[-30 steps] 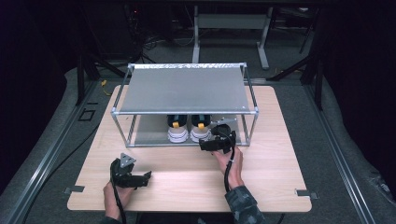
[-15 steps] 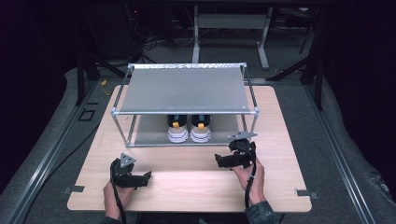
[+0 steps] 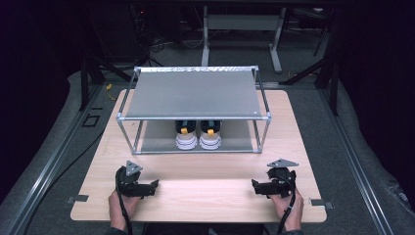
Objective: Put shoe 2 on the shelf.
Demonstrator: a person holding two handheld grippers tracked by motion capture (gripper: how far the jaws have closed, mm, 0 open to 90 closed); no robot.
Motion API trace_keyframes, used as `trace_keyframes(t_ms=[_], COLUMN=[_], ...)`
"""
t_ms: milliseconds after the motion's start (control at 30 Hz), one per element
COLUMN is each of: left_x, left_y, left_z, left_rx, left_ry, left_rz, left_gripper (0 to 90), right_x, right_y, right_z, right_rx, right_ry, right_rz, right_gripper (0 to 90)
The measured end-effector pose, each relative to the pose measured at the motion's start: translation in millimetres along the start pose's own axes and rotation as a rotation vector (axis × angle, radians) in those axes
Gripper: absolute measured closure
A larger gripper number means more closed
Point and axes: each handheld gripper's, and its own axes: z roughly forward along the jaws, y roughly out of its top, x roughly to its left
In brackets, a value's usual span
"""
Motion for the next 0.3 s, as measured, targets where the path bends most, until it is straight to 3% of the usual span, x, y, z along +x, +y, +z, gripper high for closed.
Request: trace_keyframes(t_ms=[100,233,300], left_x=[-0.1,0.1,0.0], left_y=[0.0,0.0,0.0], left_z=[0.0,-0.1,0.0], left_rx=[0.0,0.001,0.0], left_ry=[0.0,0.0,0.0], left_rz=[-0.001,0.001,0.0], left_gripper=[0.6,0.6,0.6], right_x=[-9.6,-17.4,-21.1], right_y=[-11.0,-19.6,-22.5], right_z=[0.1,-0.9,-0.4], right_rx=[0.001,-0.013,-0.016], right_ry=[0.007,-0.019,-0.003], right_rz=[0.029,0.046,0.053], right_gripper=[0.0,0.0,0.0])
